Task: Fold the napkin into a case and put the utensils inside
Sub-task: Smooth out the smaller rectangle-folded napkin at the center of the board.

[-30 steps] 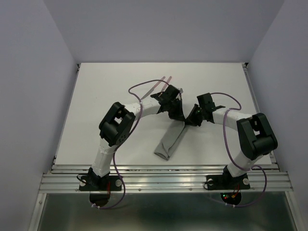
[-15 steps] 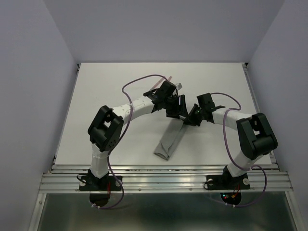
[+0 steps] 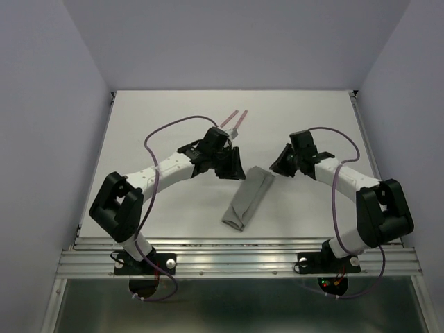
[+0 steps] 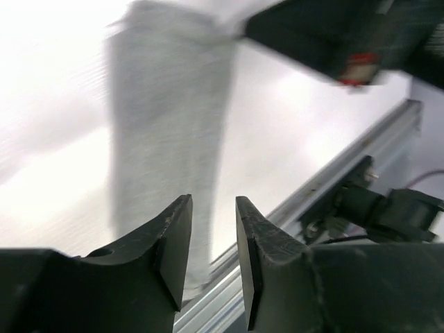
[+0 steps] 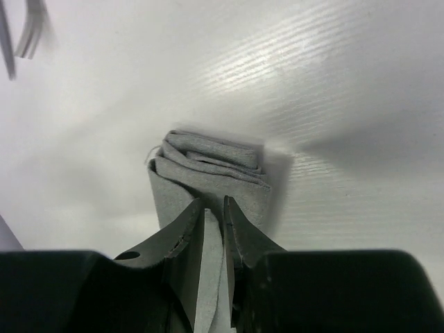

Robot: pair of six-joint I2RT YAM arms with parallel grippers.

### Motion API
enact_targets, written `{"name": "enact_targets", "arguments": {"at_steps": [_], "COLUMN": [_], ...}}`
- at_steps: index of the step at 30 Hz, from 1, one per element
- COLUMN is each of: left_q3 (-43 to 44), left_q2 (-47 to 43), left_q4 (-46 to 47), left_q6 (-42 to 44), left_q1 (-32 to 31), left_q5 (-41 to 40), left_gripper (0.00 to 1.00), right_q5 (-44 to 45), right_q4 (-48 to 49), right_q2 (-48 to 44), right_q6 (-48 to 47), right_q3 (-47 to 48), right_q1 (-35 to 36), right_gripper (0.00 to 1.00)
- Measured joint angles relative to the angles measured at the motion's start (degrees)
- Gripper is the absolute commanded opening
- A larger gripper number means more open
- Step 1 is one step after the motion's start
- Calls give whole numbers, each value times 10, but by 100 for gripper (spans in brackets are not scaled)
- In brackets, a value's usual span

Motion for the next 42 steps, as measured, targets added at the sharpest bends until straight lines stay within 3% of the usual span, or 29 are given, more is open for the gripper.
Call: {"name": "enact_targets", "arguments": {"at_steps": [3, 4, 5, 9, 14, 20, 28, 33, 42], "left_q3": [-69, -94, -111, -159, -164, -154, -116, -94, -78], "left_q2": [-31, -35, -35, -31, 9, 39, 59, 68, 70], "left_q4": [1, 2, 4, 11, 37, 45, 45, 44, 33], "left_q6": [-2, -3, -4, -9, -10, -9, -8, -6, 6], "left_q1": [28, 38, 45, 46, 37, 23, -8, -12, -12], "left_q5": [-27, -40, -50, -56, -53, -42, -31, -26, -24], "left_gripper": [42, 42, 42, 40, 40, 40, 39, 38, 38], "right_q5": [16, 18, 18, 12, 4, -3, 6, 19, 43], "right_q4": [-2, 1, 12, 17, 17, 35, 37, 44, 43], "right_q2": [-38, -48, -64, -90, -73, -49, -24, -24, -20], "right_q6": [-6, -7, -9, -11, -11, 2, 25, 45, 65], "right_q3": [0, -3, -15, -51, -65, -74, -75, -88, -95], "right_q1": [0, 0, 0, 3, 34, 71, 98, 101, 101], "right_gripper": [38, 44, 58, 80, 84, 78, 62, 35, 15]}}
